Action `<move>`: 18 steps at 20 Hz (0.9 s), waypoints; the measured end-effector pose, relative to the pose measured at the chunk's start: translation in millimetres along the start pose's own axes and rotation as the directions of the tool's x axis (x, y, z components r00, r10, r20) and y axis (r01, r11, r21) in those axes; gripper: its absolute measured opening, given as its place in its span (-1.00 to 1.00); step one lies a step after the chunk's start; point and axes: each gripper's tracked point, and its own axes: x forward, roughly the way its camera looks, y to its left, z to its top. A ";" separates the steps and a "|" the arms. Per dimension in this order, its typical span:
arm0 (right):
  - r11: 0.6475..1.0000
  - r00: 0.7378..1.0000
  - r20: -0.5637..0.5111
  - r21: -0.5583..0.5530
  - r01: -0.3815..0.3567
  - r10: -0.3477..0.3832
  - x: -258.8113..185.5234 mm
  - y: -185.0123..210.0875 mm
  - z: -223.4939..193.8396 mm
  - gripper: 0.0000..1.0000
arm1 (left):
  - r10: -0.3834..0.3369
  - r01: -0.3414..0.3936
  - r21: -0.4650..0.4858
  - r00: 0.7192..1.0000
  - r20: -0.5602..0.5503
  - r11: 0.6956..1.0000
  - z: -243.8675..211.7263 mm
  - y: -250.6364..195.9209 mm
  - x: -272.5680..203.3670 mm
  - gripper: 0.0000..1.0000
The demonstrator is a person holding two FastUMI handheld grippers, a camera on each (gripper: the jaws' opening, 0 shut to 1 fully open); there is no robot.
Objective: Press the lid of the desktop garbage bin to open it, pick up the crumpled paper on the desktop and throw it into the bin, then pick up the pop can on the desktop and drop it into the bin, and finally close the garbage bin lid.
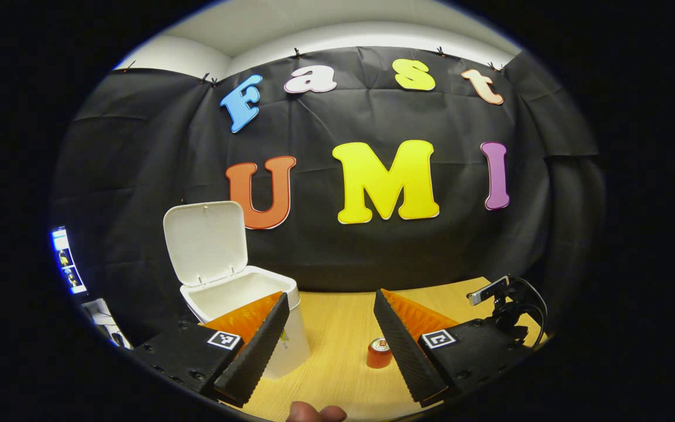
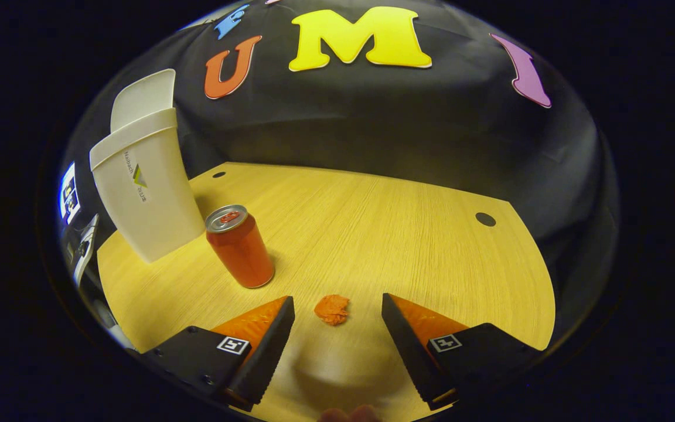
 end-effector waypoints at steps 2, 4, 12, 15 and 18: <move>1.000 1.000 -0.029 -0.004 -0.004 0.004 10.6 1.0 -6.2 0.91 | 0.017 -0.017 0.001 1.000 -0.011 1.000 -2.5 4.6 -1.6 0.92; 1.000 0.998 -0.062 -0.011 -0.006 0.006 18.7 1.9 -13.8 0.91 | 0.035 -0.035 0.000 0.999 -0.017 0.999 -2.9 9.8 -3.9 0.92; 1.000 0.989 -0.146 -0.006 -0.014 0.013 40.8 5.3 -30.8 0.92 | 0.085 -0.085 -0.008 0.996 -0.040 0.996 -12.6 22.1 -9.1 0.92; 1.000 0.986 -0.166 0.005 -0.016 0.017 45.3 7.0 -35.4 0.89 | 0.086 -0.087 -0.006 0.995 -0.045 0.996 -14.0 21.3 -10.2 0.92; 1.000 0.987 -0.160 -0.003 -0.014 0.013 49.6 4.2 -33.1 0.88 | 0.093 -0.092 0.012 0.995 -0.047 0.996 -15.7 24.5 -9.0 0.92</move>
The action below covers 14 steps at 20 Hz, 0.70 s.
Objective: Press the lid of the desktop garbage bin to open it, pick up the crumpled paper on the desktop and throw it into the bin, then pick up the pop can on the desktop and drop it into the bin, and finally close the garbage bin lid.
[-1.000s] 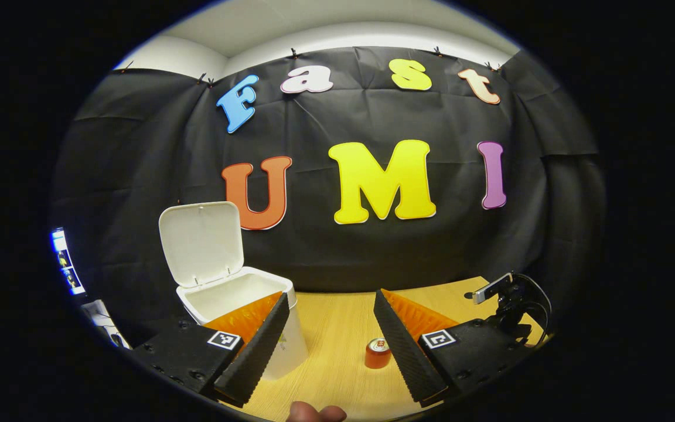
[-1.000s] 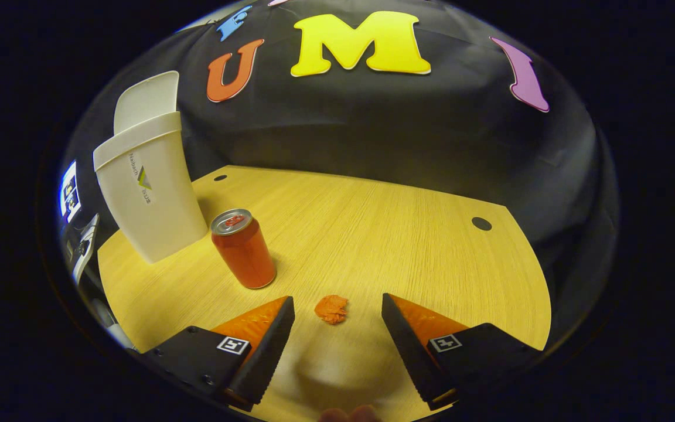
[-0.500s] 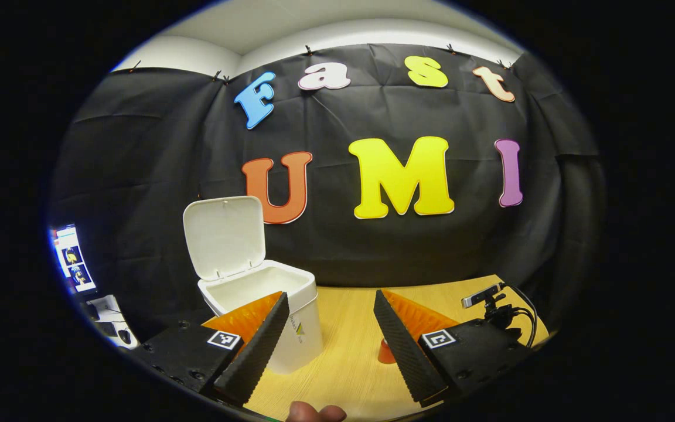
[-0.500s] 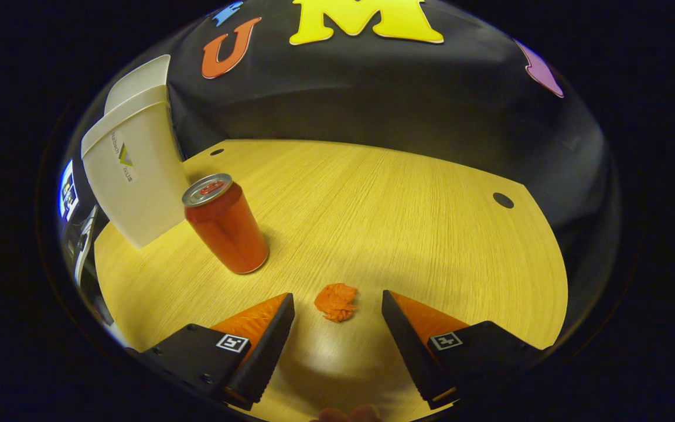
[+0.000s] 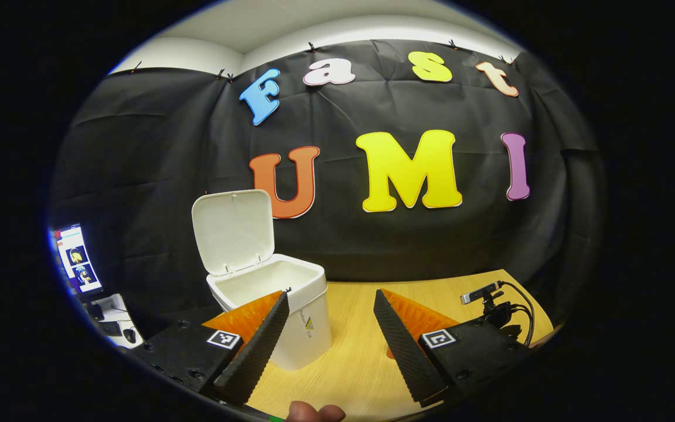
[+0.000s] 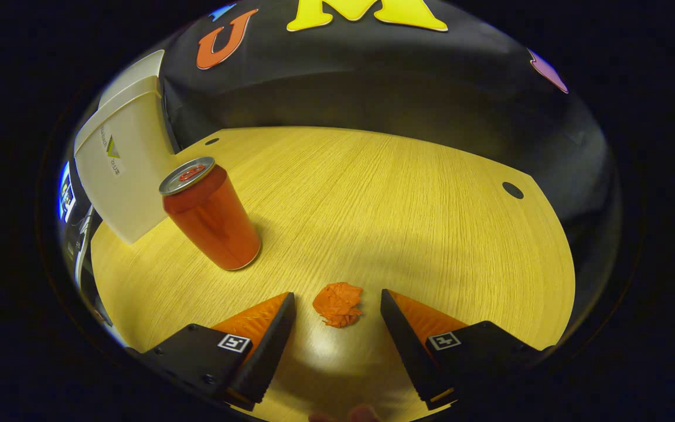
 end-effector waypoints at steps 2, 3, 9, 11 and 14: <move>1.000 1.000 -0.003 0.019 0.009 -0.009 0.8 -3.6 0.8 0.56 | 0.004 -0.004 0.002 1.000 0.008 1.000 3.5 1.0 0.7 0.92; 0.999 1.000 -0.007 0.031 0.021 -0.021 1.1 -7.2 1.6 0.46 | 0.007 -0.007 0.003 1.000 0.014 1.000 5.3 1.8 -0.3 0.92; 0.995 0.999 -0.030 0.092 0.042 -0.039 1.9 -12.4 3.4 -0.53 | 0.029 -0.030 0.014 0.999 0.016 0.999 5.2 8.9 -1.8 0.92; 0.996 0.999 -0.039 0.085 0.028 -0.024 1.2 -9.1 2.3 -0.72 | 0.034 -0.034 0.012 0.999 0.021 0.999 5.8 11.3 -2.5 0.92; 0.997 0.998 -0.051 0.068 -0.038 0.041 -8.1 6.5 4.6 -0.92 | 0.033 -0.033 0.015 0.999 0.019 0.999 5.0 11.0 -3.7 0.92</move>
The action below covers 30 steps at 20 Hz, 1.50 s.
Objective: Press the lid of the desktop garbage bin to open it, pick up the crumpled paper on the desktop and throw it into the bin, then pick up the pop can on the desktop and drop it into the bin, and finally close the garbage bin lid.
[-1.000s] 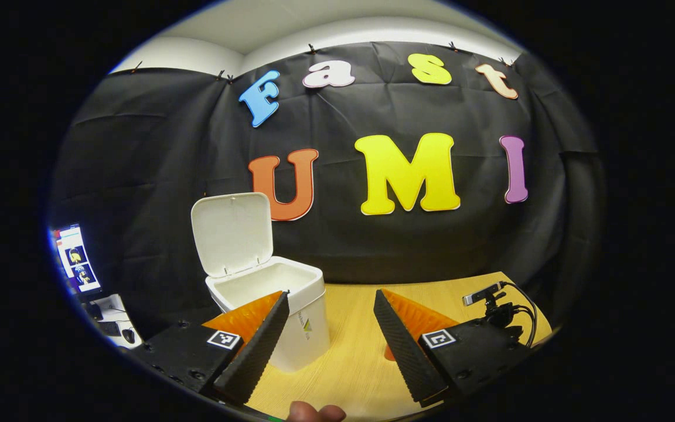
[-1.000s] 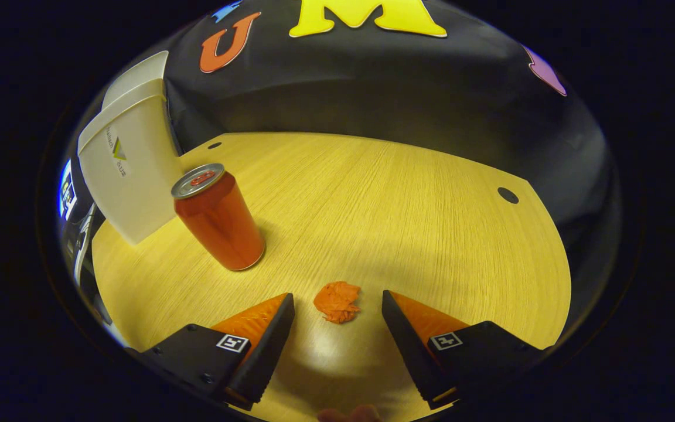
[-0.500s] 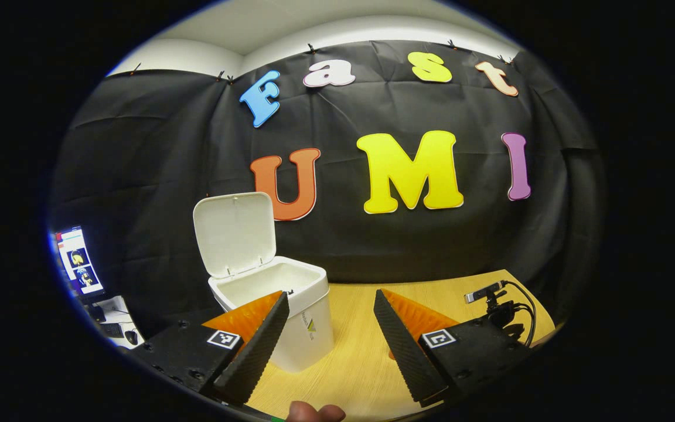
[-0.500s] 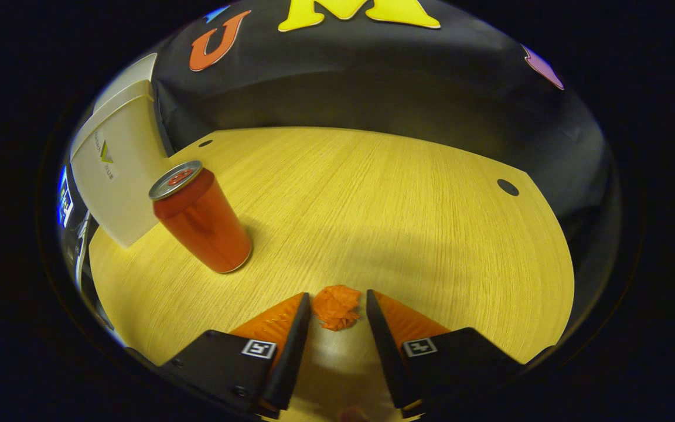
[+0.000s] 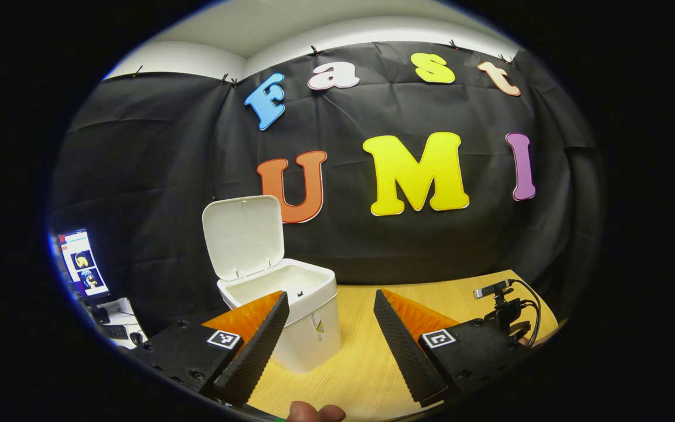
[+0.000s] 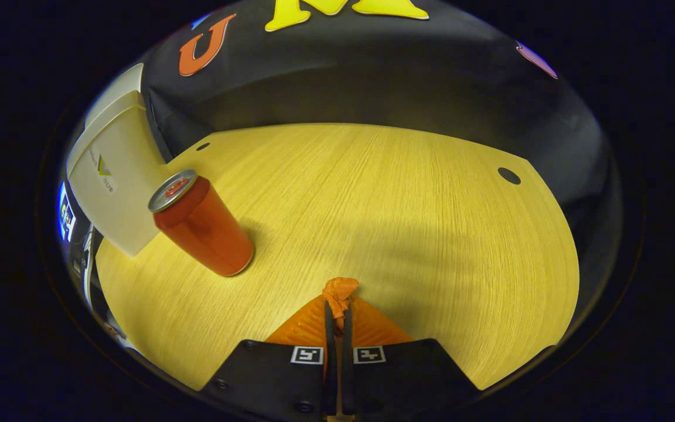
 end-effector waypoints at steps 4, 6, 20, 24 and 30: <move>0.999 0.997 0.060 -0.021 -0.044 0.045 -32.9 17.3 24.8 -0.92 | -0.014 0.014 -0.007 1.000 -0.002 1.000 -3.7 0.0 2.3 0.92; 0.997 0.992 0.101 -0.013 -0.072 0.073 -54.2 27.4 41.5 -0.92 | -0.022 0.022 -0.020 1.000 -0.001 1.000 -5.3 -1.0 3.4 0.93; 0.970 0.892 0.381 -0.087 -0.227 0.243 -214.8 111.5 178.4 -0.93 | -0.065 0.064 -0.039 0.998 -0.021 0.997 -29.2 2.3 15.9 0.94; 0.951 0.848 0.430 -0.137 -0.277 0.309 -239.7 157.7 215.8 -0.93 | -0.061 0.060 -0.048 0.998 -0.030 0.997 -35.5 16.5 13.3 0.93; 0.910 0.795 0.445 -0.235 -0.340 0.412 -240.9 238.0 252.4 -0.94 | -0.009 0.002 -0.097 0.997 -0.074 0.995 -51.3 56.3 7.8 0.93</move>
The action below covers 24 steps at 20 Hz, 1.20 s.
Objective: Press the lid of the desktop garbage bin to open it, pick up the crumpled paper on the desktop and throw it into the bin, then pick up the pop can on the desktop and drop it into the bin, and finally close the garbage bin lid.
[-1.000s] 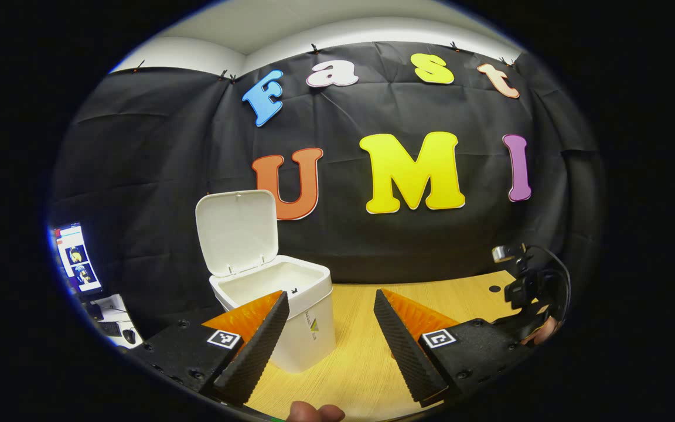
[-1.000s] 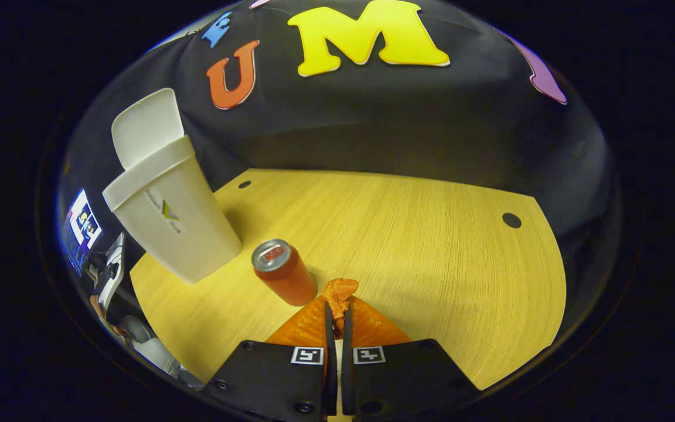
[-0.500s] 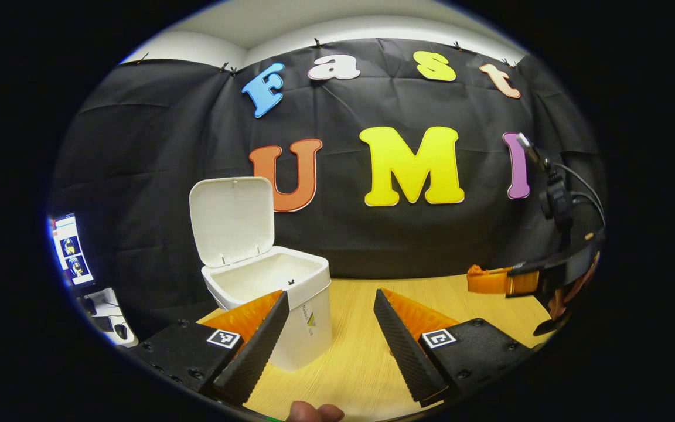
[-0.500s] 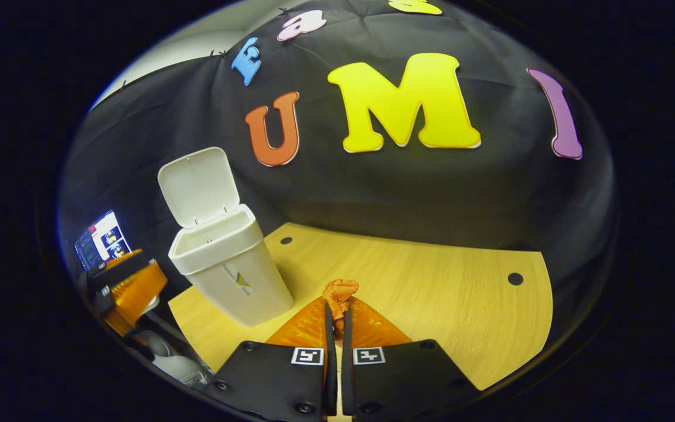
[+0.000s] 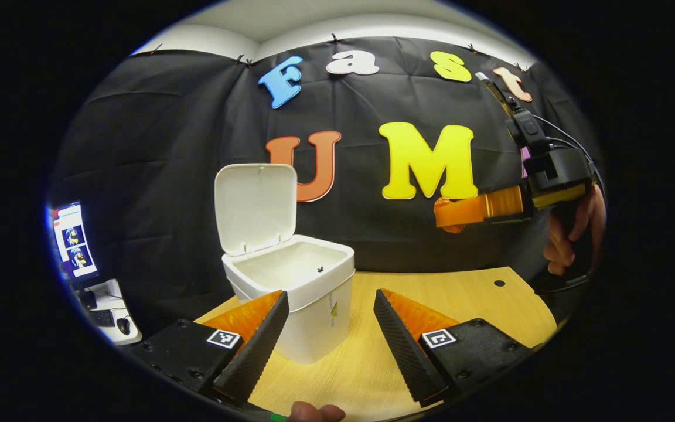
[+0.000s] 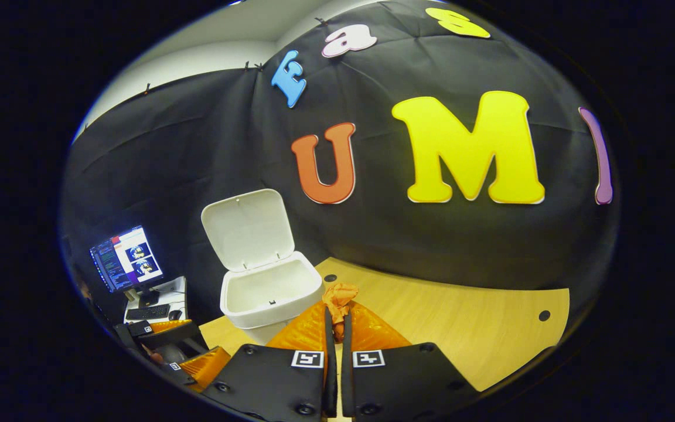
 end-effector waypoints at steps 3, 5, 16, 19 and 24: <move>0.999 0.999 -0.008 -0.019 -0.051 0.051 28.0 30.9 5.6 -0.94 | 0.037 -0.037 -0.031 0.999 -0.007 0.999 -2.4 21.9 -4.2 0.94; 0.996 0.997 -0.017 -0.045 -0.080 0.079 43.3 52.0 6.1 -0.94 | 0.061 -0.061 -0.029 0.998 -0.002 0.998 0.4 34.0 -6.1 0.94; 0.975 0.982 -0.098 -0.142 -0.173 0.160 138.5 127.5 -12.8 -0.90 | 0.177 -0.178 -0.034 0.984 -0.029 0.984 -8.6 91.2 -21.2 0.93; 0.972 0.979 -0.121 -0.152 -0.180 0.163 154.4 136.1 -22.0 -0.82 | 0.204 -0.205 -0.019 0.978 -0.031 0.979 -10.0 101.9 -22.9 0.93; 0.969 0.979 -0.136 -0.176 -0.174 0.151 170.1 136.0 -29.1 -0.46 | 0.218 -0.219 -0.015 0.976 -0.025 0.976 -9.2 102.6 -27.0 0.92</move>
